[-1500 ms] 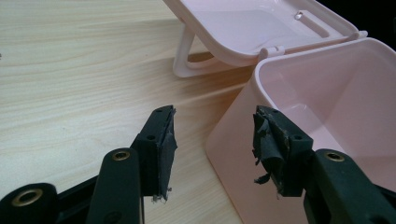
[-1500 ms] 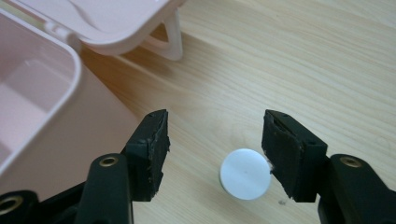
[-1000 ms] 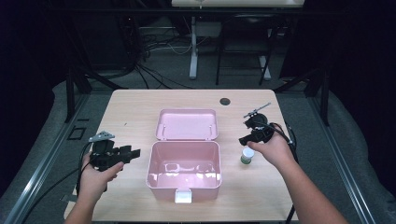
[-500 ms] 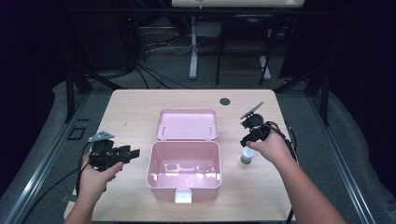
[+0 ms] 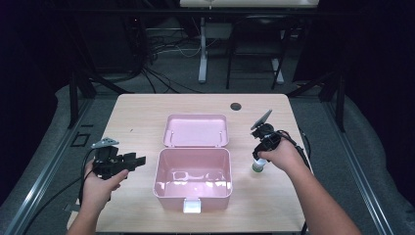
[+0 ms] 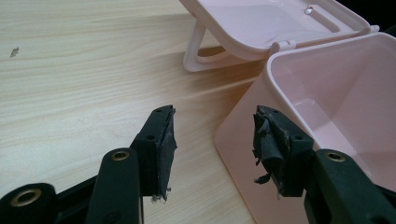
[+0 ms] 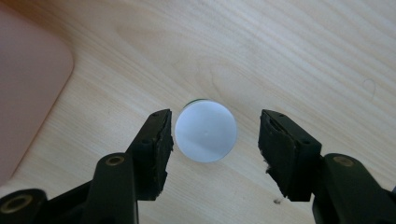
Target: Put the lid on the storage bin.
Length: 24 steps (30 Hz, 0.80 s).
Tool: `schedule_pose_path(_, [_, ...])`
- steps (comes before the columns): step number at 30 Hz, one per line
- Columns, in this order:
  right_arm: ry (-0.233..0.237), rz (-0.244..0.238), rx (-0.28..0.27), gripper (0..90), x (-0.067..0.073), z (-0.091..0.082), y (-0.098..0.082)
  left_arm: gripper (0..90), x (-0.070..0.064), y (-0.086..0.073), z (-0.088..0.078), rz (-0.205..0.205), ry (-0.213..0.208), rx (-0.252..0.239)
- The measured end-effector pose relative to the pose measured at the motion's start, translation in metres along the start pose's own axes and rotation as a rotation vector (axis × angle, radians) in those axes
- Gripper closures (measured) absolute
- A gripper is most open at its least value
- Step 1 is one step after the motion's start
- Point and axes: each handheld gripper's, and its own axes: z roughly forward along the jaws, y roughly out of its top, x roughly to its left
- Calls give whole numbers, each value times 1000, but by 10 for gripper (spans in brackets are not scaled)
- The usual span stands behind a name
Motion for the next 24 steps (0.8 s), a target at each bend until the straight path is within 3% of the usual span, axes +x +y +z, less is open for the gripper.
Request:
schedule_pose_path(12, [15,18,65,457,-4,16,0,486,2,-1,2,-6,4,9])
schedule_pose_path(24, [19,21,79,485,1,25,3,486,3,0,0,-11,5,6])
